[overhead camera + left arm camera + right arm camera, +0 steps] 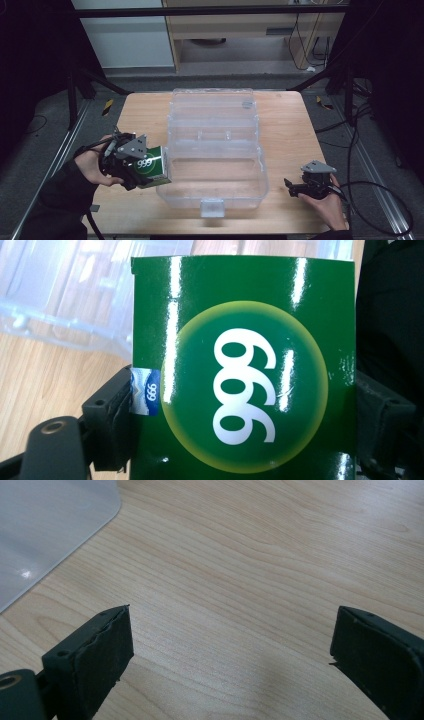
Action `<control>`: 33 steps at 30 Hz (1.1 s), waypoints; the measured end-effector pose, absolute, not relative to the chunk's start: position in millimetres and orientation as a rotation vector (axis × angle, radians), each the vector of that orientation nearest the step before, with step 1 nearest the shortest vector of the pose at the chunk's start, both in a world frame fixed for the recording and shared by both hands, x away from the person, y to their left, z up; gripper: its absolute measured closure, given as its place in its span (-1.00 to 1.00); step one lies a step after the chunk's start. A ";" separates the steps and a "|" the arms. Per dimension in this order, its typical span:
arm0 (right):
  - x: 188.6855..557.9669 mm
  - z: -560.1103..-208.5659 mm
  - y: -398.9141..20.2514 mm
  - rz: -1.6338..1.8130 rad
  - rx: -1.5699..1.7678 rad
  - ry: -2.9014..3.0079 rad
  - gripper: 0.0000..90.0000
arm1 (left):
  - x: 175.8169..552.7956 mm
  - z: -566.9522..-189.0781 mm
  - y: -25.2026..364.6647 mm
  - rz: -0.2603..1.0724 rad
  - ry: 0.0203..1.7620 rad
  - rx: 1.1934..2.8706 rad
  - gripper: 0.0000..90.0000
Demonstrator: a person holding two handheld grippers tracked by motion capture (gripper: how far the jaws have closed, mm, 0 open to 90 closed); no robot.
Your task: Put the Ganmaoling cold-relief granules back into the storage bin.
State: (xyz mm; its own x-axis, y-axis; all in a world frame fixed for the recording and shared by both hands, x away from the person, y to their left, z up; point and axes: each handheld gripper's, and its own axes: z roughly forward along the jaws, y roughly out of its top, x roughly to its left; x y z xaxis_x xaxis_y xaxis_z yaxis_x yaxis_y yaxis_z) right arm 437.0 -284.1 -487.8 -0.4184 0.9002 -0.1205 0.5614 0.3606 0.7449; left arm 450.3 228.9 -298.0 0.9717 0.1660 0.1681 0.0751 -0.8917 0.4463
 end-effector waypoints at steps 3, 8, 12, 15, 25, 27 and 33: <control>436.9 -487.7 -284.2 0.856 1.264 2.106 -0.91 | 451.8 -299.1 220.4 0.271 0.147 2.677 -0.66; 436.9 -487.9 -284.1 0.858 1.262 2.106 -0.91 | 454.3 -302.8 206.3 0.256 0.122 2.686 -0.66; 436.9 -487.7 -284.1 0.859 1.264 2.108 -0.91 | 454.7 -306.3 197.9 0.227 0.137 2.709 -0.66; 436.9 -488.0 -283.8 0.858 1.263 2.109 -0.91 | 459.0 -310.7 191.2 0.232 0.086 2.700 -0.66; 436.9 -488.5 -283.7 0.851 1.260 2.116 -0.91 | 467.5 -327.3 176.4 0.201 0.056 2.714 -0.66; 437.0 -488.7 -283.7 0.853 1.260 2.116 -0.91 | 468.9 -329.9 175.4 0.194 0.052 2.720 -0.66; 437.0 -489.6 -283.9 0.849 1.259 2.118 -0.91 | 471.4 -340.2 174.0 0.175 0.049 2.731 -0.66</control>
State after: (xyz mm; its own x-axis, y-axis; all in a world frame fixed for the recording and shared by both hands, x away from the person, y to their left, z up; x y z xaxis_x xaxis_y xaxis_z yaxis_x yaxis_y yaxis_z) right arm 437.0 -283.9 -489.6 -0.4260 0.8965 -0.1217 0.5644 0.3685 0.7387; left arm 471.4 174.0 -340.2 0.9916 0.0592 0.1152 0.0089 -0.9185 0.3954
